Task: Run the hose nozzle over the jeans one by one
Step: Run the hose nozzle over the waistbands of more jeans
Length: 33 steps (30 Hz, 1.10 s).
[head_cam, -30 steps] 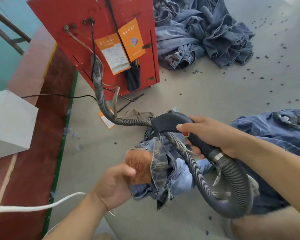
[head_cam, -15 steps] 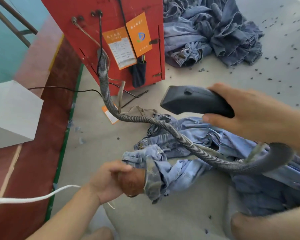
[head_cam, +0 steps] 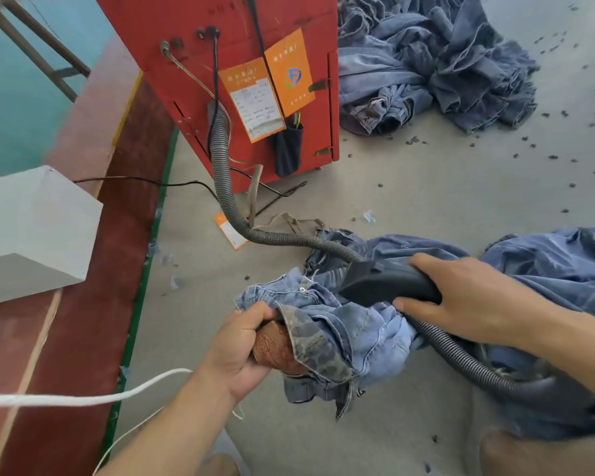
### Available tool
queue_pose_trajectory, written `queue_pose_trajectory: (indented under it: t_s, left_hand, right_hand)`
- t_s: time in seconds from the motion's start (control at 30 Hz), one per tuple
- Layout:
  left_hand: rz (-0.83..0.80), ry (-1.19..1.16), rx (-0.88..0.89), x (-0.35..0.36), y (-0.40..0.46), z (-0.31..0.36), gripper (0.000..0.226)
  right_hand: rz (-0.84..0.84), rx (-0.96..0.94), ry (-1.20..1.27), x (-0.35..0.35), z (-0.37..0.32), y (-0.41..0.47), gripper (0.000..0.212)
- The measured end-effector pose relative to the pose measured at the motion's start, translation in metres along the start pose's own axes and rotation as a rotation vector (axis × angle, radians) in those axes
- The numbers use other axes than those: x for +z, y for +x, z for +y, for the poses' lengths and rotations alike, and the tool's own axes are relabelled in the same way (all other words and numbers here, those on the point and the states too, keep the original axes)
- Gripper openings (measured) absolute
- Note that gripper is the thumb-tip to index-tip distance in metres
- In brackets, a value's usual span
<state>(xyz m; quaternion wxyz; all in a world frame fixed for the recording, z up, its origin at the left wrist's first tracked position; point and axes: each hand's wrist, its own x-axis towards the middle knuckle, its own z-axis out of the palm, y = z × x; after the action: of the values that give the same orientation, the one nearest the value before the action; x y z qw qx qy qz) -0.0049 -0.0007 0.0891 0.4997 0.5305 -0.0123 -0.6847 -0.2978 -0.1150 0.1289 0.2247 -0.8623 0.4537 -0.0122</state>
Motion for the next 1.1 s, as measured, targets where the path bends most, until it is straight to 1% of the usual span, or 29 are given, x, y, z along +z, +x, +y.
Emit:
queue_pose_trajectory:
  t_s: [0.07, 0.1, 0.13, 0.23, 0.3, 0.37, 0.43, 0.5, 0.57, 0.67, 0.77, 0.83, 0.9, 1.0, 1.03, 1.1]
  left_hand:
    - [-0.041, 0.021, 0.012, 0.002, -0.002, -0.002, 0.025]
    - [-0.063, 0.037, 0.02, 0.003, -0.003, -0.002, 0.019]
    - [-0.082, 0.047, 0.029, 0.003, -0.004, -0.002, 0.02]
    - [-0.119, 0.041, 0.041, 0.002, -0.005, -0.001, 0.033]
    - [-0.136, 0.053, 0.035, 0.003, -0.006, -0.002, 0.043]
    - [-0.16, 0.071, 0.036, 0.006, -0.009, -0.004, 0.048]
    - [-0.181, 0.077, 0.044, 0.007, -0.009, -0.003, 0.046]
    - [-0.192, 0.069, 0.047, 0.007, -0.01, -0.001, 0.044]
    - [-0.2, 0.048, 0.04, 0.006, -0.01, 0.0, 0.047]
    - [-0.223, 0.053, 0.026, 0.006, -0.008, -0.004, 0.054]
    - [-0.24, 0.117, 0.018, 0.01, -0.01, -0.007, 0.064]
    - [-0.255, 0.139, 0.021, 0.011, -0.012, -0.008, 0.064]
    - [-0.271, 0.132, 0.026, 0.011, -0.011, -0.006, 0.063]
    - [-0.286, 0.149, 0.022, 0.011, -0.011, -0.004, 0.065]
    - [-0.29, 0.162, 0.02, 0.012, -0.011, -0.004, 0.066]
    - [-0.295, 0.173, 0.033, 0.012, -0.011, -0.006, 0.063]
  right_hand:
    - [-0.014, 0.002, 0.003, 0.008, -0.007, 0.0, 0.039]
    - [-0.027, -0.001, 0.018, 0.01, -0.012, 0.001, 0.039]
    - [-0.046, -0.008, 0.038, 0.012, -0.016, 0.004, 0.038]
    - [-0.076, -0.006, 0.132, 0.01, -0.026, 0.015, 0.03]
    - [-0.015, 0.045, 0.246, 0.006, -0.027, 0.021, 0.026]
    - [0.032, 0.099, 0.346, -0.002, -0.022, 0.025, 0.026]
    - [-0.038, 0.098, 0.356, -0.013, -0.014, 0.023, 0.026]
    - [-0.15, 0.068, 0.274, -0.018, -0.009, 0.015, 0.027]
    - [-0.209, 0.049, 0.25, -0.012, -0.012, 0.011, 0.03]
    - [-0.166, 0.077, 0.301, -0.002, -0.023, 0.015, 0.027]
    - [-0.052, 0.167, 0.5, -0.005, -0.025, 0.021, 0.023]
    - [-0.042, 0.182, 0.603, -0.014, -0.02, 0.018, 0.021]
    - [-0.112, 0.143, 0.551, -0.024, -0.012, 0.013, 0.019]
    - [-0.286, 0.097, 0.425, -0.025, -0.014, 0.007, 0.024]
    - [-0.299, 0.095, 0.416, -0.021, -0.018, 0.007, 0.025]
    - [-0.236, 0.106, 0.42, -0.013, -0.026, 0.011, 0.024]
